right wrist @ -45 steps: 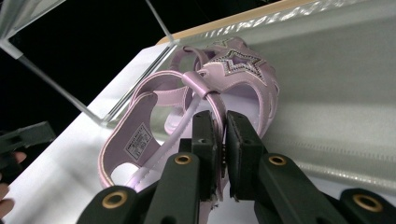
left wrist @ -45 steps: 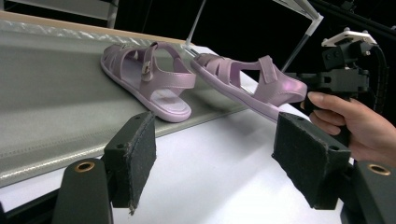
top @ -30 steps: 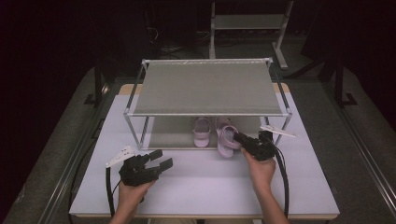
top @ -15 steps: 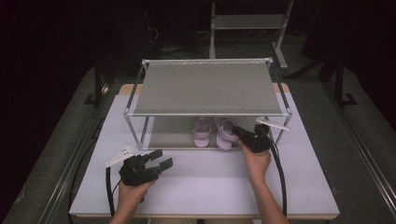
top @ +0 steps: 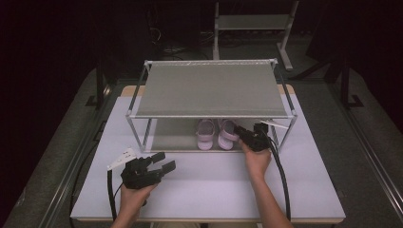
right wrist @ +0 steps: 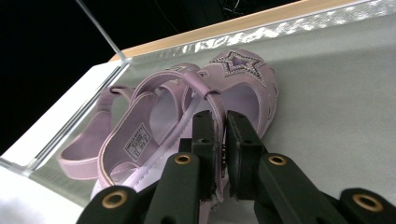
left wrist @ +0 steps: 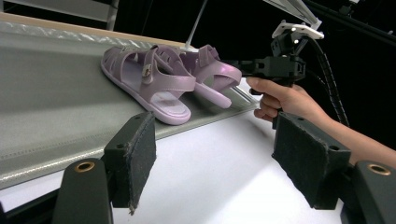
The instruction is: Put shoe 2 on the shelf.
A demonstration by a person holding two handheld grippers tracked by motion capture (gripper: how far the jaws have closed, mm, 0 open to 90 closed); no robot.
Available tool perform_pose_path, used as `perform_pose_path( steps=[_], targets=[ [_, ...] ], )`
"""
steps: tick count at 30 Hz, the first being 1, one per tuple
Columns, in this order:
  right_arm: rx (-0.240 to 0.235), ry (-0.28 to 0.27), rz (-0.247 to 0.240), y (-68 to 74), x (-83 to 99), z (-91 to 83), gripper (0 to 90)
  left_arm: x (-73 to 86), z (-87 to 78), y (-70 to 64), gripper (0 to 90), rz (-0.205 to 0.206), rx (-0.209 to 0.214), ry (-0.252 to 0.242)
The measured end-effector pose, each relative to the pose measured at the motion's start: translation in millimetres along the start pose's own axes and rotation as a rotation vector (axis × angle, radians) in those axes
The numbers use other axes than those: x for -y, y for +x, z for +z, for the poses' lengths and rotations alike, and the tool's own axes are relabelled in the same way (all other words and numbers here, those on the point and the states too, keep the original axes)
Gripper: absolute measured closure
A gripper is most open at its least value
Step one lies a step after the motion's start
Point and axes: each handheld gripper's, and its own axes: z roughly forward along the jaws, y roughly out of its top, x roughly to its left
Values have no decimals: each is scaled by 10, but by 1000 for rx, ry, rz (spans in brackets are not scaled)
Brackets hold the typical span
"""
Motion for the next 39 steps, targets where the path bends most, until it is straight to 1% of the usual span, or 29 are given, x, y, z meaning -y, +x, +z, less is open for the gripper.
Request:
perform_pose_path(
  steps=[1, 4, 5, 6, 7, 8, 10, 11, 13, 14, 15, 18, 19, 21, 22, 23, 24, 26, 27, 28, 29, 34, 38, 39],
  targets=[
    [8, 2, -2, -16, 2, 11, 822, 0, 1, 0, 296, 0, 0, 0],
    [1, -3, 6, -24, 2, 29, 822, 2, 9, 2, 296, 0, 3, 2],
    [26, -27, 80, 20, -15, 53, 822, 2, 11, 2, 296, -1, 4, 3],
    [30, -28, 88, 28, -20, 58, 822, 0, 14, -1, 296, 0, 6, 4],
    [17, -18, 32, 10, -16, 59, 822, 0, 16, -4, 296, 0, 6, 4],
    [12, -9, 1, 6, -17, 59, 822, -1, 17, -7, 296, 0, 6, 4],
    [31, -14, 3, 31, -23, 71, 822, -1, 17, -6, 296, -1, 7, 3],
    [35, -13, -5, 35, -23, 74, 822, -3, 15, -5, 296, -2, 7, 3],
    [54, -34, -21, 72, -20, 63, 822, -4, 12, -4, 296, -1, 7, -1],
    [55, -40, -36, 86, -20, 59, 822, -4, 12, -1, 296, -3, 6, -2],
    [42, -37, -53, 93, -25, 58, 822, -3, 12, 1, 296, -3, 7, 0],
    [40, -31, -36, 83, -32, 80, 822, -4, 12, -2, 296, -4, 7, -2],
    [45, -27, -38, 82, -28, 90, 822, -5, 11, -3, 296, -2, 7, -1],
    [50, -12, -55, 66, -11, 114, 821, -6, 11, -3, 296, -2, 7, -2],
    [53, -9, -50, 65, -2, 122, 821, -6, 10, -2, 296, -3, 7, -2],
    [44, -1, -62, 59, 13, 126, 819, -6, 10, -2, 296, -3, 7, -2],
    [45, 9, -59, 77, 24, 128, 817, -6, 10, -2, 296, -3, 7, -2],
    [47, 10, -76, 92, 37, 150, 812, -6, 12, -3, 296, -2, 7, -1],
    [40, 14, -60, 105, 43, 151, 811, -7, 11, -5, 296, -1, 7, -1],
    [41, 7, -66, 91, 40, 155, 811, -8, 9, -6, 296, 0, 8, -1],
    [33, 14, -51, 89, 41, 152, 811, -8, 8, -7, 296, 0, 8, -2],
    [31, 7, -54, 81, 42, 155, 793, -7, 16, -11, 296, -1, 10, 0],
    [10, 3, -34, 74, 46, 162, 765, -5, 17, -11, 296, -1, 10, 0],
    [-4, 4, -21, 66, 46, 163, 756, -6, 17, -10, 296, -2, 11, 0]
  ],
)
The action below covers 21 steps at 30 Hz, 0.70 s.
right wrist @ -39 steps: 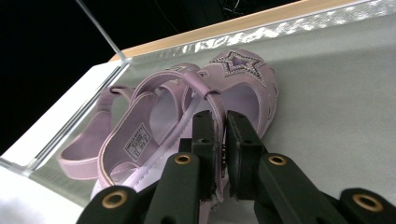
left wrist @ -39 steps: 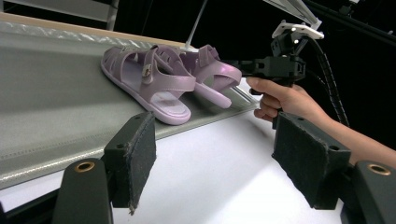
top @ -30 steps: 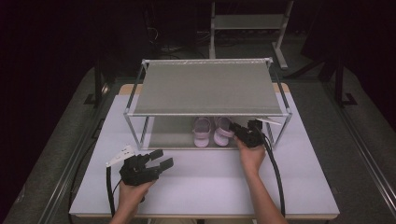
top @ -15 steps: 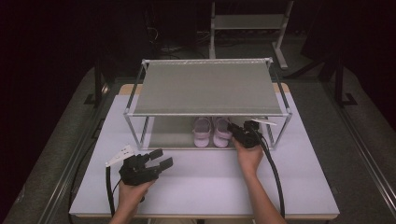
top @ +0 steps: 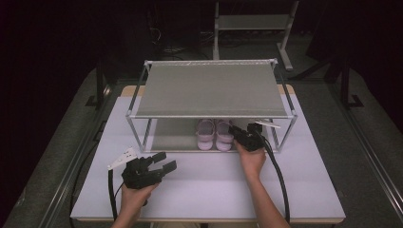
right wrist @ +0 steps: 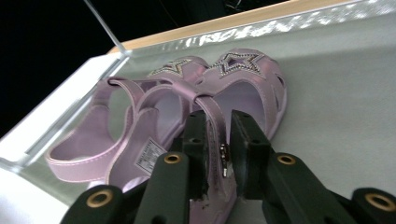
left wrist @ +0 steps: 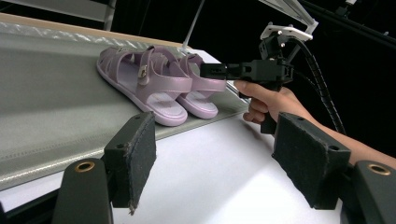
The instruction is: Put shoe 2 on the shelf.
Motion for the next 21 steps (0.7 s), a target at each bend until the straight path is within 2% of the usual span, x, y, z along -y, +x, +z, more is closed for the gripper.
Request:
perform_pose_path(
  steps=[11, 16, 18, 21],
  targets=[
    [-49, -15, 63, -28, -3, -82, 710, 3, 2, -10, 296, 1, 1, 0],
    [-56, -10, 46, -55, 3, -159, 696, 8, 17, -20, 296, 5, 3, 5],
    [-66, -16, 59, -31, -6, -184, 694, 11, 19, -22, 297, 6, 5, 7],
    [-69, -19, 49, -27, -24, -237, 691, 12, 19, -21, 296, 6, 4, 8]
  ],
)
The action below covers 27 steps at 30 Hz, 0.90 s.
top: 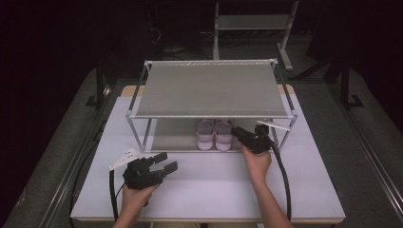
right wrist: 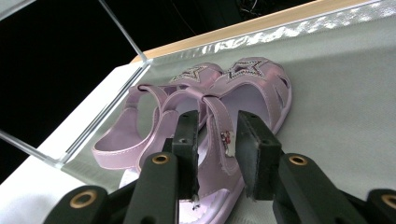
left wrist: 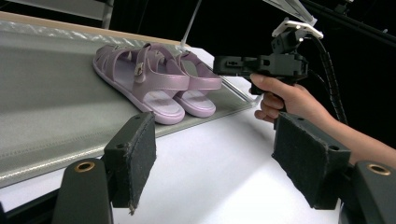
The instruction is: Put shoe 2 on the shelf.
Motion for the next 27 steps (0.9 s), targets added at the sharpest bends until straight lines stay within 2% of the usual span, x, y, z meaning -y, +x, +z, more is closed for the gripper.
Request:
perform_pose_path(
  steps=[3, 9, 10, 14, 21, 27],
  targets=[
    [-5, -4, -12, -11, -6, -48, 688, -2, -3, 2, 296, 0, -1, -1],
    [-1, -9, 5, -61, 26, -147, 667, 5, 6, -2, 296, -1, 0, 2],
    [-6, 1, 24, -53, 32, -165, 664, 6, 8, -6, 296, -1, 1, 2],
    [-5, 8, -7, -69, 37, -216, 663, 10, 15, -12, 296, 1, 1, 3],
    [-34, -5, -5, -90, 40, -324, 638, 6, 13, -8, 297, -1, -1, 0],
    [-37, -7, 0, -142, 61, -405, 628, 16, -2, -9, 296, -1, -4, 2]
  ],
)
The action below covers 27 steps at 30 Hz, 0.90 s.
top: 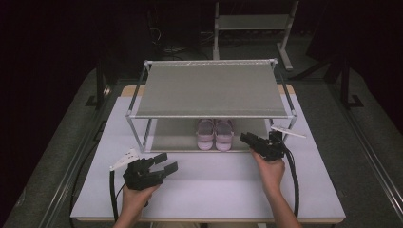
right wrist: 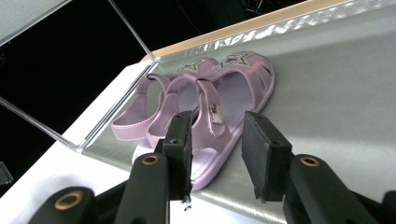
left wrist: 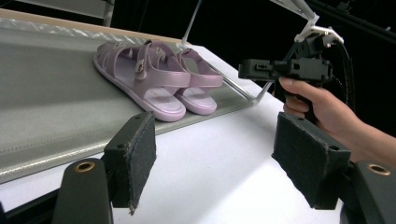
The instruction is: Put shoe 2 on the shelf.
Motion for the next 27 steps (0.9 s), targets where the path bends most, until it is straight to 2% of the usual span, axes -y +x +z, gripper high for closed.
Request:
perform_pose_path(
  steps=[1, 6, 13, 27],
  targets=[
    [1, 5, 12, -1, 6, -20, 626, -6, -4, -8, 296, 2, 0, -2],
    [0, 15, -2, -4, 10, -79, 619, 6, 13, -16, 296, 4, 3, 5],
    [-5, 39, 14, -26, 65, -128, 606, 2, 5, -4, 297, 5, 0, 2],
    [-15, 43, 11, -75, 106, -281, 580, 3, -3, -13, 296, 6, 1, 3]
  ],
)
